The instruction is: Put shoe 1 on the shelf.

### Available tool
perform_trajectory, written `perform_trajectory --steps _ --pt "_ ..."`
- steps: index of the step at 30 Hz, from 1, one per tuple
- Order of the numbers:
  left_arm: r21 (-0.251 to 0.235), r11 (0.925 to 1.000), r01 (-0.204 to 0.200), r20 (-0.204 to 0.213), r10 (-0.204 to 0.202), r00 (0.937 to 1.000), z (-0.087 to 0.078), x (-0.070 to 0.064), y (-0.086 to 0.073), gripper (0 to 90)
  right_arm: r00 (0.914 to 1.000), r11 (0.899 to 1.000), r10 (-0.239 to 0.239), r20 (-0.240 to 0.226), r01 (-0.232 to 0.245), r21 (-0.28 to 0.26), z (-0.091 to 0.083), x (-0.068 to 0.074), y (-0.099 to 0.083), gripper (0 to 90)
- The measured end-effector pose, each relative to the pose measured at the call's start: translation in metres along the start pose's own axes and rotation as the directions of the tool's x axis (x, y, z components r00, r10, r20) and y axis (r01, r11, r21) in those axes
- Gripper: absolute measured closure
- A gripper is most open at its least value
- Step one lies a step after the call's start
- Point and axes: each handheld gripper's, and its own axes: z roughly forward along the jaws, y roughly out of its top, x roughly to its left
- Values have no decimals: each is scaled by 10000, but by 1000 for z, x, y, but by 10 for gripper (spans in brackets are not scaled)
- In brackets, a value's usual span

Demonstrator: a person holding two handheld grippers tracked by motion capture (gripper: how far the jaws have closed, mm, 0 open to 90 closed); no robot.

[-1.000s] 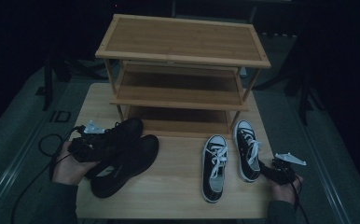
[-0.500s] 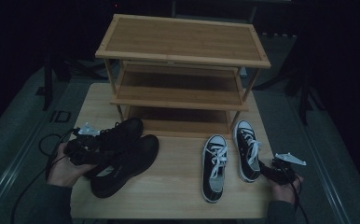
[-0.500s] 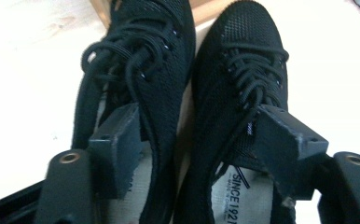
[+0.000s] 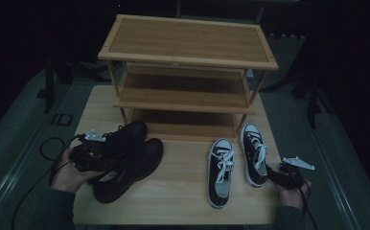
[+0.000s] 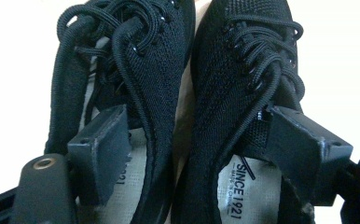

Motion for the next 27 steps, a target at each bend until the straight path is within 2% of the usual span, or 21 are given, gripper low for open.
perform_trajectory --steps 3,5,11,14,17,22,27 --pt "69 9999 -109 52 109 9999 5 1 0 226 10000 10000 -3 -1 3 0 0 0 0 358" --pt "86 9999 -138 -71 138 9999 7 1 1 248 10000 10000 -1 -2 1 0 0 0 0 358" --pt "109 9999 -106 -19 106 9999 6 4 3 363 10000 10000 -1 -2 1 0 0 0 0 358" --pt "183 9994 -285 -98 287 9995 8 4 5 374 10000 10000 -3 -2 3 -1 0 0 0 358" --pt "327 9988 -355 26 355 9994 15 4 7 385 10000 10000 -1 0 1 0 0 0 0 358" --pt "562 9971 -522 154 514 9986 21 2 10 496 10000 10000 0 0 0 0 0 0 0 357" --pt "738 9941 -795 217 781 9967 21 -1 11 690 10000 10000 1 -1 -1 -1 0 0 0 358"
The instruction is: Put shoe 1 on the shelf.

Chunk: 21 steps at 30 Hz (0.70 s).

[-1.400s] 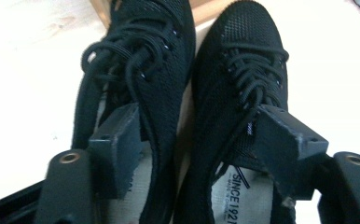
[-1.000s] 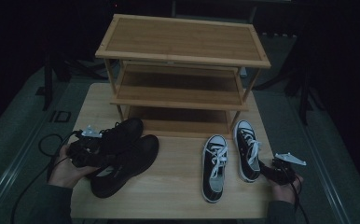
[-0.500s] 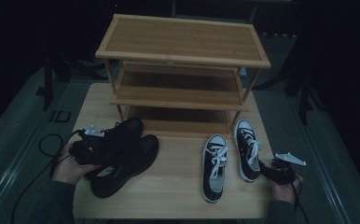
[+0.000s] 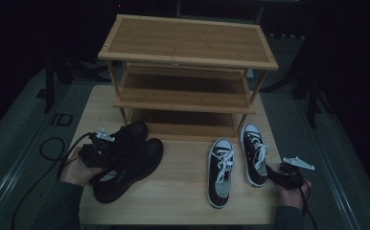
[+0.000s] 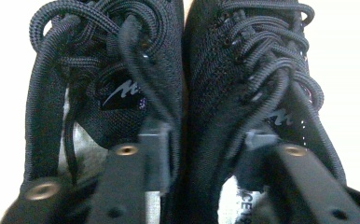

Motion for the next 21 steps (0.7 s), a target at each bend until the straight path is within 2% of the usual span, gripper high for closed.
perform_trajectory --steps 1,2,3,4,12,19,21 --pt "0 10000 0 0 0 10000 0 0 0 738 10000 10000 0 0 0 0 0 0 0 358" --pt "-25 10000 -15 -159 14 9999 0 -1 0 738 10000 10000 1 0 -1 2 0 0 0 358" --pt "-29 9999 -100 -303 99 9995 0 -1 0 817 10000 10000 -1 0 1 0 0 0 0 358" --pt "-52 9999 -138 -372 136 9992 0 -2 -1 839 10000 10000 1 0 -1 1 0 0 0 358" --pt "-229 9990 -392 -958 368 9947 -2 -9 -1 860 10000 10000 1 -2 -1 2 0 0 0 358" --pt "-314 9963 -801 -1241 756 9894 -4 -19 3 864 10000 10000 -1 -1 1 2 0 0 0 357" --pt "-309 9961 -831 -1193 789 9897 -5 -20 4 864 10000 10000 0 -1 0 2 0 0 0 358"
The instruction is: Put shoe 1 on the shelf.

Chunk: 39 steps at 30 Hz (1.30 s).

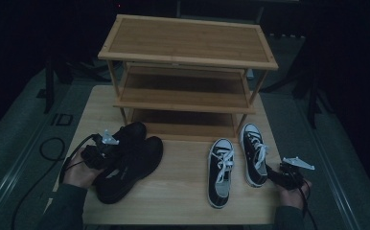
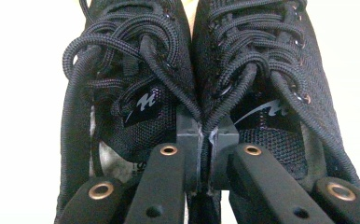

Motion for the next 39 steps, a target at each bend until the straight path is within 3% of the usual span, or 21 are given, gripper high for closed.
perform_trajectory --steps 6,17,39 --pt "-261 9997 -4 199 9 9998 -5 -5 4 864 10000 10000 3 0 -3 1 0 0 0 358" --pt "-284 9995 152 437 -139 9989 -3 -9 16 863 10000 10000 1 -4 -1 -1 0 0 0 358" --pt "-536 9964 662 163 -654 9977 11 -19 48 862 10000 10000 3 -7 -3 -5 0 0 0 357"
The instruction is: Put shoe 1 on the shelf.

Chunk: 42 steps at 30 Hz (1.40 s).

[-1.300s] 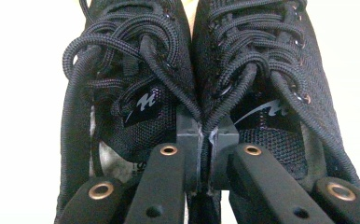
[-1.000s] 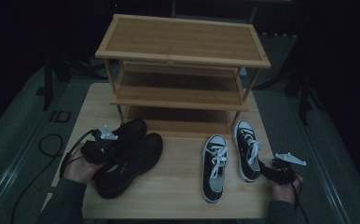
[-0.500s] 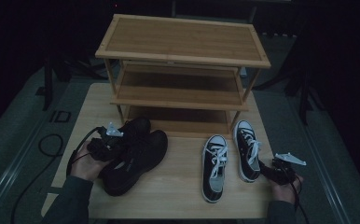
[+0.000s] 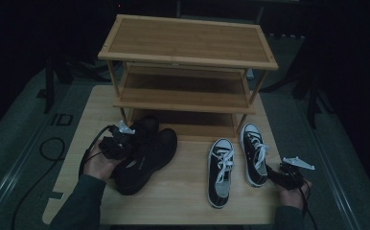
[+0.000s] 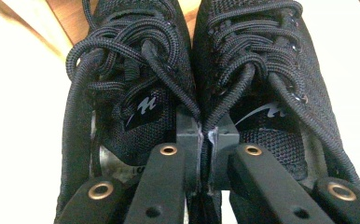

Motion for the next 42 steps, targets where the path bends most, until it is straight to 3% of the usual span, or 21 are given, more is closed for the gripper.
perform_trajectory --steps 19,42 --pt "-169 9994 316 -72 -317 9995 15 -8 23 861 10000 10000 8 -1 -8 0 0 0 0 357" --pt "-100 9993 352 -563 -357 9978 42 -13 52 860 10000 10000 -23 -15 23 1 0 0 0 357"
